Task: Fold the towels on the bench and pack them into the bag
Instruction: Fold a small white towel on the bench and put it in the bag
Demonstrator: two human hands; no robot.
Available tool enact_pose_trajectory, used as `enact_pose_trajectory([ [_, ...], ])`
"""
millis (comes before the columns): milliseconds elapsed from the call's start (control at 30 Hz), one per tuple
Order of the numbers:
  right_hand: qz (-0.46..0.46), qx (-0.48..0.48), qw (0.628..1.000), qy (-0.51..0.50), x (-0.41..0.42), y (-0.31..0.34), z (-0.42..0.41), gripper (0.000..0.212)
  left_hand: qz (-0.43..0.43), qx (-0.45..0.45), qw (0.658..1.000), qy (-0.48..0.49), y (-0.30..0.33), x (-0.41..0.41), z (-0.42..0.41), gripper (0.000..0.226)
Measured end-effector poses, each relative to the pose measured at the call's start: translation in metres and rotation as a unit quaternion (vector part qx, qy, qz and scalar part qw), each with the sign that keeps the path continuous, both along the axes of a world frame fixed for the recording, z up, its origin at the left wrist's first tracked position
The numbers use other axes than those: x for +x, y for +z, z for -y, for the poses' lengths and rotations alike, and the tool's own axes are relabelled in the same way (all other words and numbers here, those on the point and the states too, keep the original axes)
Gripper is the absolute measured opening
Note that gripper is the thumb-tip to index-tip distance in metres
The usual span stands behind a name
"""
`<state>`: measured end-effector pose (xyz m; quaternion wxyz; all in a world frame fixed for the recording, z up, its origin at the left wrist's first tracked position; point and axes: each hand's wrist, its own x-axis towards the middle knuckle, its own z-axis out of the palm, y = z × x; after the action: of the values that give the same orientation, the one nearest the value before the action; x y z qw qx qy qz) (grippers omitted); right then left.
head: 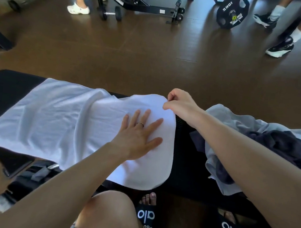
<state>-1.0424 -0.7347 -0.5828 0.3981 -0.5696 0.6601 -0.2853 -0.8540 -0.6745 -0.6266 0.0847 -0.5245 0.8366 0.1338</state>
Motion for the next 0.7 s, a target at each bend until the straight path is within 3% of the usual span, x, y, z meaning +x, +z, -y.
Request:
enact_pose_trajectory([
  [100,-0.008,0.058,0.998,-0.009,-0.003,0.001,-0.003,0.032,-0.012,-0.003,1.0,-0.012,-0.001,0.002,-0.001,0.066],
  [233,-0.089,0.043,0.993,-0.058,-0.006,0.002,-0.006,0.046,-0.024,-0.016,0.999,-0.023,0.002,0.012,0.0,0.065],
  [333,-0.267,0.0,0.962,-0.051,0.0,-0.002,-0.012,0.056,-0.038,-0.055,0.997,-0.033,0.01,0.028,0.003,0.065],
  [433,-0.422,-0.097,0.901,0.018,0.012,-0.014,-0.021,0.055,-0.048,-0.094,0.994,0.04,0.017,0.058,0.02,0.065],
  [533,-0.41,-0.198,0.887,0.08,0.04,-0.029,-0.026,0.049,-0.039,-0.101,0.979,0.17,0.018,0.097,0.04,0.063],
  [700,-0.415,-0.063,0.901,0.113,0.064,-0.06,-0.039,0.059,-0.032,-0.048,0.957,0.286,0.005,0.159,0.061,0.069],
])
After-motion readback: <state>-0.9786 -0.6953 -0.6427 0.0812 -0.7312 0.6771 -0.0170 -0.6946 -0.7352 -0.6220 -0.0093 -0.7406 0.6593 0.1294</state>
